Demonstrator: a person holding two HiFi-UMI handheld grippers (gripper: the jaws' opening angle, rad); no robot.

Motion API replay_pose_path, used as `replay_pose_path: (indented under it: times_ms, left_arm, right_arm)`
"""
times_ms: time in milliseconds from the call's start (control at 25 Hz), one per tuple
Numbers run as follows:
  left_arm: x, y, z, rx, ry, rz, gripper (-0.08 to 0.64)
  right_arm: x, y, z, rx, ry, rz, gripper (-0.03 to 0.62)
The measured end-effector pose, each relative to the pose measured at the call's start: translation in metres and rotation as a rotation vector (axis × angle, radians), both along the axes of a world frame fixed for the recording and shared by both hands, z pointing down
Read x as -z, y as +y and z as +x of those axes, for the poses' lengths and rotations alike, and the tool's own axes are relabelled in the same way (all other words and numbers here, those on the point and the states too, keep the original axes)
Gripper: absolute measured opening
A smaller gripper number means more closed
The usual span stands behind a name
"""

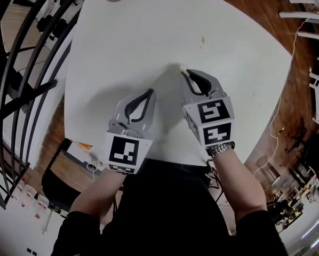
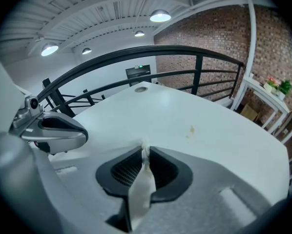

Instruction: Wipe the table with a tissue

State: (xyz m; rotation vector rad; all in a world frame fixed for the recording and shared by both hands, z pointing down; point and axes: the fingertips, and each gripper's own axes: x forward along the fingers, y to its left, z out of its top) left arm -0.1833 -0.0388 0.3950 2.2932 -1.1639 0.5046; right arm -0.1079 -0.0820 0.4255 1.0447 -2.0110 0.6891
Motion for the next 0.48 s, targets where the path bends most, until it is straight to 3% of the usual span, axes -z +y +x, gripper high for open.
replay_pose_path:
  times_ms: [480]
  left_arm:
    - [-0.004,0.01,0.015,-0.012,-0.034,-0.004,0.017]
  right_arm:
    - [-0.003,-0.021,0.033,-0.041,-0.007,0.036,0.038]
